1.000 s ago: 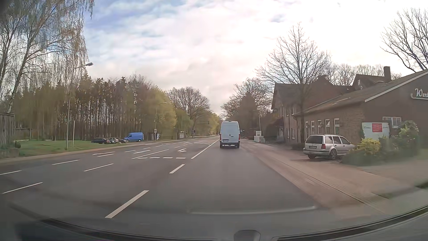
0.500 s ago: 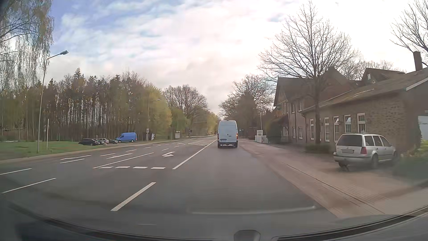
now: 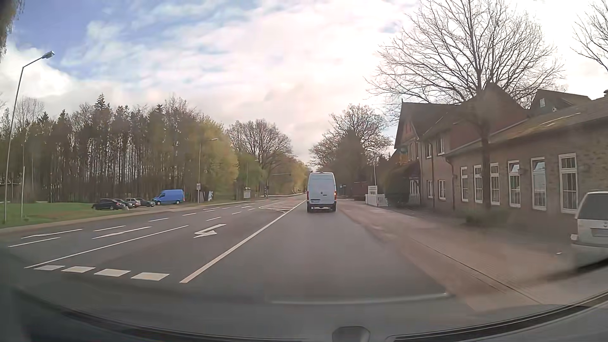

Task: Follow the waypoints while adhering to traffic rules and regulations

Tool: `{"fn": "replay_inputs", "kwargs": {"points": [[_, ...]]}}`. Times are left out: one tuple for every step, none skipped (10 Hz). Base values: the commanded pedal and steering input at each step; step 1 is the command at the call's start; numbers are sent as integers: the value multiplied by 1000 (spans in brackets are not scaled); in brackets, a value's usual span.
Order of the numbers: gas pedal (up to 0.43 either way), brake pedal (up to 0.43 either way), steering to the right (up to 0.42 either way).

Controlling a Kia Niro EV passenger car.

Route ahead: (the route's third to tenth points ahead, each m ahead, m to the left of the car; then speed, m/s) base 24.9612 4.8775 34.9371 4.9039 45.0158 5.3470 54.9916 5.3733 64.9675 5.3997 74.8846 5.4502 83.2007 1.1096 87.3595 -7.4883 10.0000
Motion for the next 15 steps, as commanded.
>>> {"fn": "replay_inputs", "kwargs": {"points": [[130, 0, -5], [130, 0, -5], [130, 0, -5], [118, 0, -5], [110, 0, -4], [110, 0, -2], [110, 0, -1], [110, 0, -1], [110, 0, -1], [110, 0, -1], [98, 0, -1], [98, 0, -1], [98, 0, -1], [98, 0, -1], [87, 0, -1]]}}
